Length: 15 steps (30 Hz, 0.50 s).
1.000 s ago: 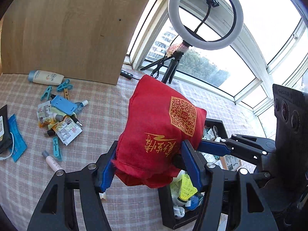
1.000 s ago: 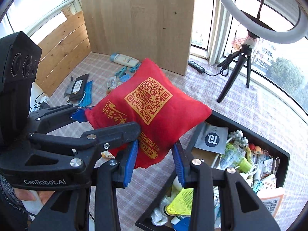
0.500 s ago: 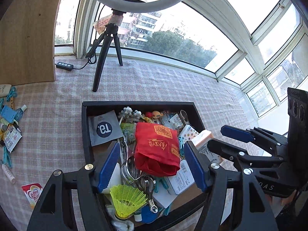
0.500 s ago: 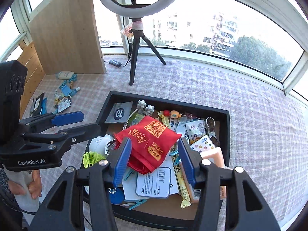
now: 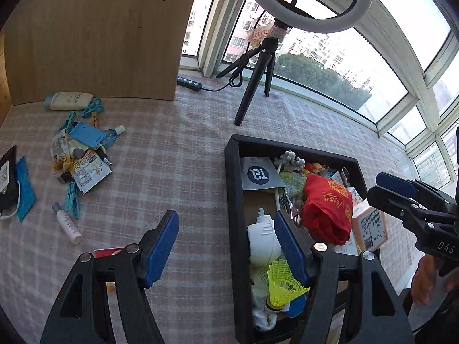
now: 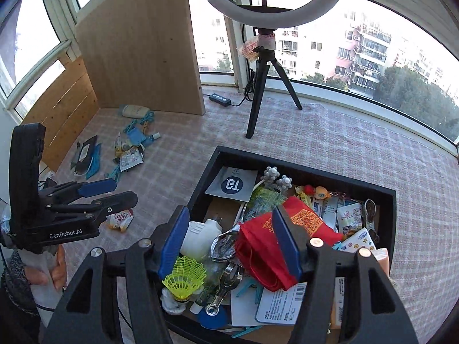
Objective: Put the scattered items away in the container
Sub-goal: 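Move both grippers back toward the coffee-mate sachet on the floor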
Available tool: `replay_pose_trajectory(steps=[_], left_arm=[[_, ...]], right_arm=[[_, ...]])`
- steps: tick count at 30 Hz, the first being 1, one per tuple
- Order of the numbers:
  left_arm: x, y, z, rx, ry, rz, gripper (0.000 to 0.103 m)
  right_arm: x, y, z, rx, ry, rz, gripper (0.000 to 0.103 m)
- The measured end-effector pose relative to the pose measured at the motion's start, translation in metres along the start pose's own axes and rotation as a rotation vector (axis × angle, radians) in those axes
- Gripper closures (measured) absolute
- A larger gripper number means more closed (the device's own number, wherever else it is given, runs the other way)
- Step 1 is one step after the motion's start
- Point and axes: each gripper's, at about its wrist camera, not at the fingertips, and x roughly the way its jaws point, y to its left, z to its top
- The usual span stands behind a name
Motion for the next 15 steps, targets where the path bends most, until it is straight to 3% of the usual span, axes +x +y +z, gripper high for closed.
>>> replay_pose_trajectory(steps=[8, 15], left_arm=[[-0.026, 0.093, -0.025, -0.173, -0.034, 0.138, 0.036], [-0.035, 0.153, -0.045, -0.305, -0.040, 0.223, 0.036]], right_arm=[[0.045, 0.077, 0.008, -0.174, 0.071, 0.100, 0.044], [0.070, 0.134, 0.004, -0.309, 0.120, 0.166, 0.044]])
